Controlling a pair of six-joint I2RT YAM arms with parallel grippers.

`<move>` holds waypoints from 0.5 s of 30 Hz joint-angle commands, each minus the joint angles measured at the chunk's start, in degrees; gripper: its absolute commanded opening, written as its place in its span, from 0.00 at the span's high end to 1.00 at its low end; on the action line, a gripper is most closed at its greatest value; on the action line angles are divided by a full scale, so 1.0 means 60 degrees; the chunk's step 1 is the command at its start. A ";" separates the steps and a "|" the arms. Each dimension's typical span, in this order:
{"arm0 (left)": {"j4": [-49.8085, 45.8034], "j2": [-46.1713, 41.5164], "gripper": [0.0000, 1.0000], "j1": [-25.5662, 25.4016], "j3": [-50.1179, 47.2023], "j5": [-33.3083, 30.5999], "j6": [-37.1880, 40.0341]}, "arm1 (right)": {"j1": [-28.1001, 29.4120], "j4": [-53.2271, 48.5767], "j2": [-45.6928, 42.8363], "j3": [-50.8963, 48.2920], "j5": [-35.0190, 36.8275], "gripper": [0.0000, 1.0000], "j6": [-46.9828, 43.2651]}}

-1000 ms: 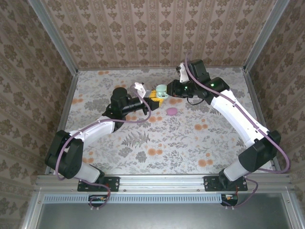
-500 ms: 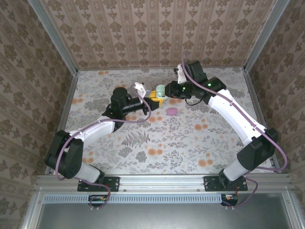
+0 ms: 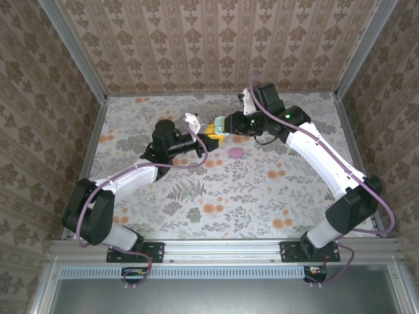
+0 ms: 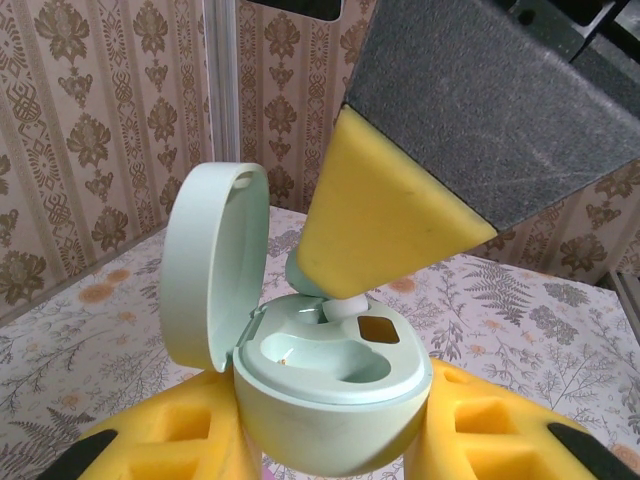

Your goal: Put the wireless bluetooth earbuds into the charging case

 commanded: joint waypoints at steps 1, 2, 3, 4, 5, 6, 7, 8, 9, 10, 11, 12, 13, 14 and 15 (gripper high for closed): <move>0.0291 -0.0111 0.69 -0.0090 0.0265 0.0145 0.0102 | 0.0052 0.0179 -0.0209 0.0153 -0.0329 0.65 -0.0152; 0.0290 -0.0111 0.70 -0.0090 0.0250 0.0148 0.0107 | 0.0060 0.0192 -0.0218 0.0168 -0.0355 0.65 -0.0154; 0.0290 -0.0113 0.70 -0.0090 0.0245 0.0147 0.0087 | 0.0052 0.0199 -0.0209 0.0158 -0.0419 0.66 -0.0155; 0.0291 -0.0108 0.69 -0.0090 0.0252 0.0151 0.0086 | 0.0053 0.0205 -0.0219 0.0155 -0.0453 0.65 -0.0170; 0.0297 -0.0111 0.70 -0.0090 0.0246 0.0148 0.0093 | 0.0052 0.0203 -0.0216 0.0143 -0.0465 0.65 -0.0170; 0.0305 -0.0111 0.70 -0.0084 0.0253 0.0129 0.0092 | 0.0052 0.0208 -0.0218 0.0145 -0.0473 0.66 -0.0175; 0.0305 -0.0113 0.70 -0.0089 0.0253 0.0129 0.0084 | 0.0052 0.0213 -0.0211 0.0146 -0.0508 0.66 -0.0184; 0.0312 -0.0111 0.70 -0.0090 0.0267 0.0130 0.0081 | 0.0052 0.0204 -0.0220 0.0142 -0.0509 0.66 -0.0183; 0.0319 -0.0128 0.70 -0.0090 0.0260 0.0121 0.0080 | 0.0053 0.0209 -0.0237 0.0131 -0.0495 0.66 -0.0176; 0.0326 -0.0126 0.70 -0.0090 0.0252 0.0100 0.0079 | 0.0059 0.0210 -0.0251 0.0121 -0.0471 0.66 -0.0183; 0.0350 -0.0137 0.70 -0.0090 0.0251 0.0103 0.0072 | 0.0052 0.0211 -0.0252 0.0115 -0.0433 0.66 -0.0184; 0.0374 -0.0138 0.70 -0.0090 0.0250 0.0093 0.0063 | 0.0052 0.0185 -0.0286 0.0122 -0.0373 0.66 -0.0183; 0.0404 -0.0141 0.70 -0.0090 0.0246 0.0092 0.0041 | 0.0052 0.0175 -0.0320 0.0127 -0.0303 0.65 -0.0183; 0.0407 -0.0141 0.69 -0.0090 0.0251 0.0064 0.0045 | 0.0052 0.0182 -0.0375 0.0116 -0.0185 0.65 -0.0184; 0.0428 -0.0168 0.70 -0.0075 0.0227 0.0004 0.0030 | 0.0052 0.0220 -0.0463 0.0080 -0.0037 0.64 -0.0148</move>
